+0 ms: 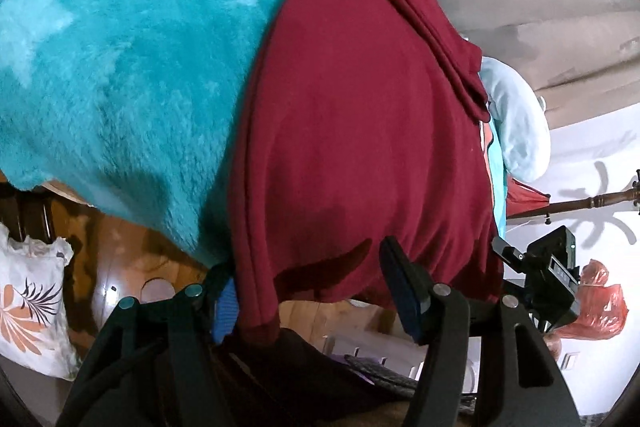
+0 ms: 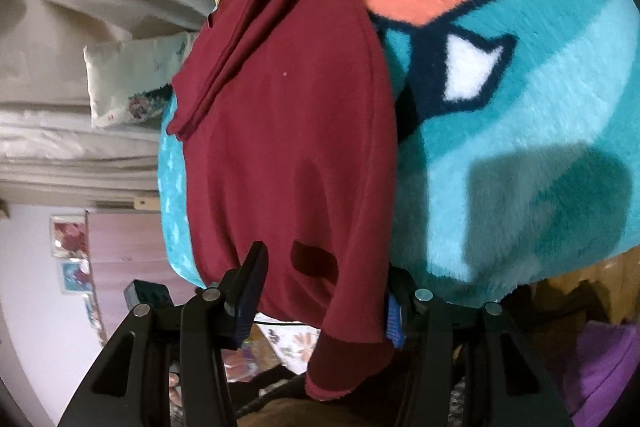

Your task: Fold small clothes

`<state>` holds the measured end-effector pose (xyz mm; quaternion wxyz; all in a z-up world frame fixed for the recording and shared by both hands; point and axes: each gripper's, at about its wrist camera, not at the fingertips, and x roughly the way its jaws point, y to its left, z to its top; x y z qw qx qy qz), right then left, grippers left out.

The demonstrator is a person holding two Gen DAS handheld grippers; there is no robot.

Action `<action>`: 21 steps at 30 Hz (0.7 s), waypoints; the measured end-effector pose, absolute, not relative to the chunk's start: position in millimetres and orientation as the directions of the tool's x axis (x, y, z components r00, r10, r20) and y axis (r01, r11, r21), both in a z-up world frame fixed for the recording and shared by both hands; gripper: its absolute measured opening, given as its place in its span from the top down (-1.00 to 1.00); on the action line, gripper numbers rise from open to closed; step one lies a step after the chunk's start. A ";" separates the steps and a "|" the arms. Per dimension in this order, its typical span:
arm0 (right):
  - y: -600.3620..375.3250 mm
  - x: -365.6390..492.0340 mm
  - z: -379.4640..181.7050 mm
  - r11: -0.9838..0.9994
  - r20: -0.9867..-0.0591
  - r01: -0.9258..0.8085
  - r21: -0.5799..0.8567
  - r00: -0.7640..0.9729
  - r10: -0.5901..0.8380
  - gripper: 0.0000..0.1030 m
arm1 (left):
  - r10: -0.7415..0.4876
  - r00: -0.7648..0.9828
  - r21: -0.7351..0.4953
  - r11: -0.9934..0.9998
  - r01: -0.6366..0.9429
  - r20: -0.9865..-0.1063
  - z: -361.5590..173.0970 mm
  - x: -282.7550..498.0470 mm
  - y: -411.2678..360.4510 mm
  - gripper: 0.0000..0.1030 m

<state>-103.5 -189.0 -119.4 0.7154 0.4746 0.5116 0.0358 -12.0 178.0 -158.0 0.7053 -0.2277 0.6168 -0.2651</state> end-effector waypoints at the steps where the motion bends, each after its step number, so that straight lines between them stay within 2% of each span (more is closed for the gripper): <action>1: -186.3 -102.1 -118.1 0.558 -0.704 0.431 0.709 0.469 0.533 -0.06 | -0.650 0.102 -0.643 0.760 0.095 -0.753 -156.9 -12.8 178.0 0.04; 2: -184.3 -101.4 -117.5 0.567 -0.709 0.428 0.704 0.464 0.530 -0.06 | -0.640 0.103 -0.633 0.768 0.094 -0.761 -156.5 -13.1 178.3 0.50; 3: -184.3 -102.3 -117.9 0.572 -0.712 0.425 0.702 0.459 0.532 -0.02 | -0.620 0.104 -0.613 0.785 0.089 -0.778 -156.4 -13.8 179.9 0.66; 5: -182.1 -101.0 -118.1 0.595 -0.729 0.423 0.683 0.436 0.528 0.26 | -0.607 0.112 -0.604 0.795 0.059 -0.787 -155.6 -15.6 185.9 0.84; 6: -182.0 -100.0 -119.1 0.610 -0.741 0.422 0.671 0.419 0.526 0.52 | -0.600 0.119 -0.599 0.799 0.045 -0.791 -154.0 -17.2 188.7 0.84; 7: -182.7 -98.4 -120.3 0.618 -0.744 0.415 0.668 0.402 0.534 0.66 | -0.586 0.137 -0.586 0.809 0.038 -0.799 -149.0 -19.5 192.0 0.85; 9: -185.7 -95.3 -118.8 0.619 -0.732 0.392 0.680 0.392 0.557 0.74 | -0.572 0.162 -0.574 0.818 0.038 -0.804 -140.6 -23.0 195.6 0.86; 21: -211.7 -66.5 -73.3 0.510 -0.531 0.182 0.841 0.465 0.709 0.77 | -0.571 0.350 -0.614 0.789 -0.014 -0.742 -62.5 -6.9 193.9 0.86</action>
